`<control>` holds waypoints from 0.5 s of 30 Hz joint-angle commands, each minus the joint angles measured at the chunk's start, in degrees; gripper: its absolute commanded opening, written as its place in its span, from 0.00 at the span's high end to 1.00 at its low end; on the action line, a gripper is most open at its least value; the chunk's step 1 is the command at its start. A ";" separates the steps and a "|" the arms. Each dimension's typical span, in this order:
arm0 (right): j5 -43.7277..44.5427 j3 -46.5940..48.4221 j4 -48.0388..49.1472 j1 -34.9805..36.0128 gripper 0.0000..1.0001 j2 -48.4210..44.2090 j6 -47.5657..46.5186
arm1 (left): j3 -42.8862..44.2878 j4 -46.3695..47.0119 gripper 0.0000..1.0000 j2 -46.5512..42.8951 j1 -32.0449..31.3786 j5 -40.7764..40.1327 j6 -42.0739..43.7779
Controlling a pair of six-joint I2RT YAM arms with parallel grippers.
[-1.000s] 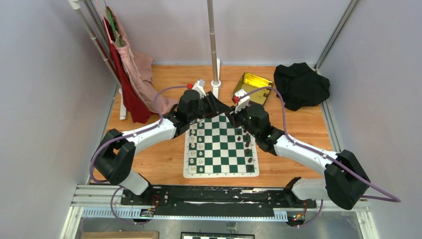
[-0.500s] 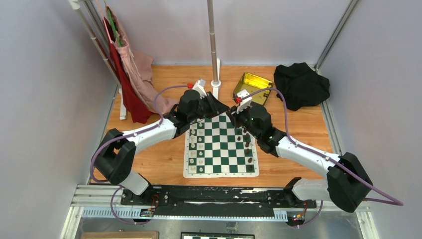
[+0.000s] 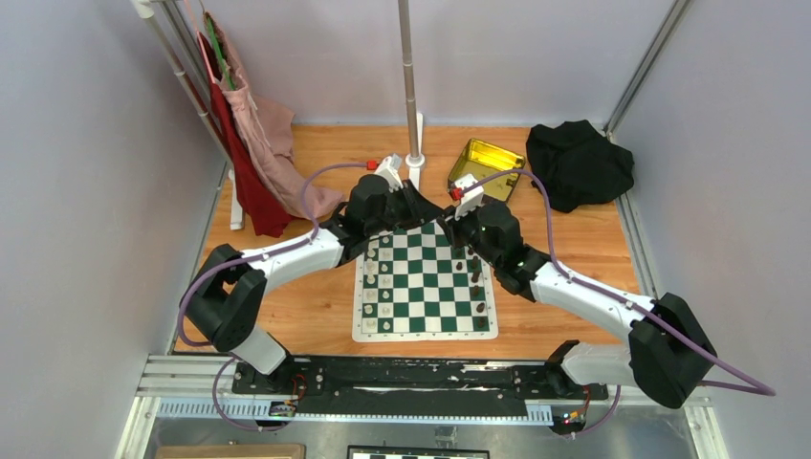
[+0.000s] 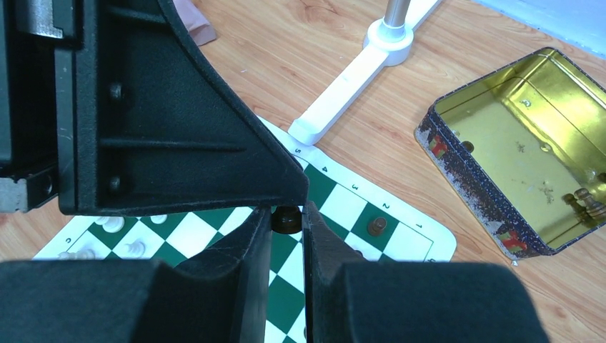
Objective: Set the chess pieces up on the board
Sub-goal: Place the chess piece on the chessboard.
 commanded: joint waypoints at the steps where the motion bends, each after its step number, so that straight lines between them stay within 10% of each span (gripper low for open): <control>1: -0.16 1.27 1.49 0.72 0.78 -0.52 -1.05 | 0.86 -0.30 1.00 0.79 -0.65 -1.91 3.27; 6: -0.72 1.64 -0.44 0.78 0.60 -1.54 -1.02 | 1.38 -0.30 1.00 0.93 -0.66 -3.04 4.96; 15: -1.04 1.02 -3.95 0.74 0.57 -4.63 -1.01 | 2.56 -0.29 1.00 1.02 -0.91 -4.49 7.71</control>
